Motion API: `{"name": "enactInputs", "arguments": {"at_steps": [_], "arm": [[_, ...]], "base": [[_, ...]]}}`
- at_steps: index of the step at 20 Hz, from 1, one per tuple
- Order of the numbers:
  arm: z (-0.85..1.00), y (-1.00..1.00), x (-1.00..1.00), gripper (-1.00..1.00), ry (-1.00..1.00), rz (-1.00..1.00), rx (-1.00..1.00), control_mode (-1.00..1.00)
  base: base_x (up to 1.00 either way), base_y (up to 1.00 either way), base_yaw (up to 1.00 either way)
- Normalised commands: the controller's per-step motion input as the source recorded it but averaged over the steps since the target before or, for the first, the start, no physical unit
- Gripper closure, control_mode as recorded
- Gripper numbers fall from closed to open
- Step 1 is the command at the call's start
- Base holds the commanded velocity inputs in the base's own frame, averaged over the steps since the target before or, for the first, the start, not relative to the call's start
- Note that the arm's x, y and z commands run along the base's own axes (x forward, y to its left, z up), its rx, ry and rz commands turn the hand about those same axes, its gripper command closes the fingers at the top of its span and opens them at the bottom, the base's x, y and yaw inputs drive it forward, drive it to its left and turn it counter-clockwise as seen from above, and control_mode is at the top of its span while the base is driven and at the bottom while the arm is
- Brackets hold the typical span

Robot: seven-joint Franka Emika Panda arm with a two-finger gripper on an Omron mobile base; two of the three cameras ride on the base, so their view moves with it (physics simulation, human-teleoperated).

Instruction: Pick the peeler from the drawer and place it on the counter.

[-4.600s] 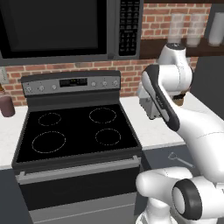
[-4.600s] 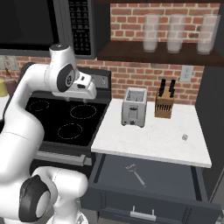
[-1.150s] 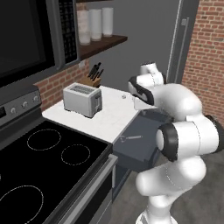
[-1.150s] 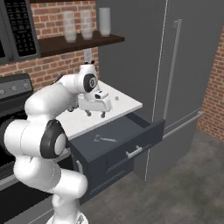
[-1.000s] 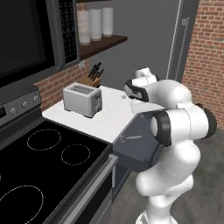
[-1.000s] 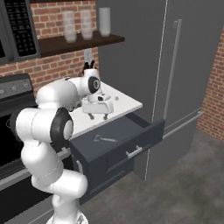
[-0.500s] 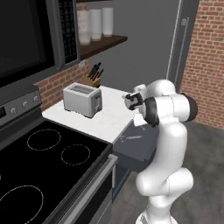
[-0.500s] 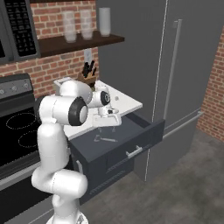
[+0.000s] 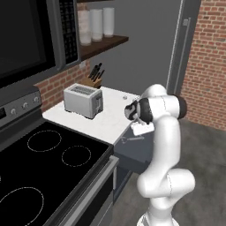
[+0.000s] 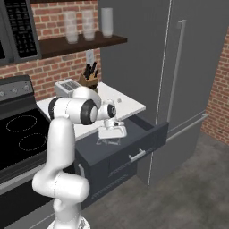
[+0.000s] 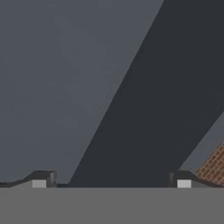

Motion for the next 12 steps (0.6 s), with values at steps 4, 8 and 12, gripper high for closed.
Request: {"name": "enactInputs", "arguments": {"at_steps": [4, 8, 12], "arm": [[-0.23, -0.09, 0.0, -1.0, 0.0, 0.0, 0.0, -1.0], [-0.38, -0.19, 0.0, -1.0, 0.0, 0.0, 0.0, -1.0], [-0.37, -0.49, -0.03, -1.0, 0.0, 0.0, 0.0, -1.0]], "base": [[0.0, 0.0, 0.0], [0.0, 0.0, 0.0], [0.0, 0.0, 0.0]]}}
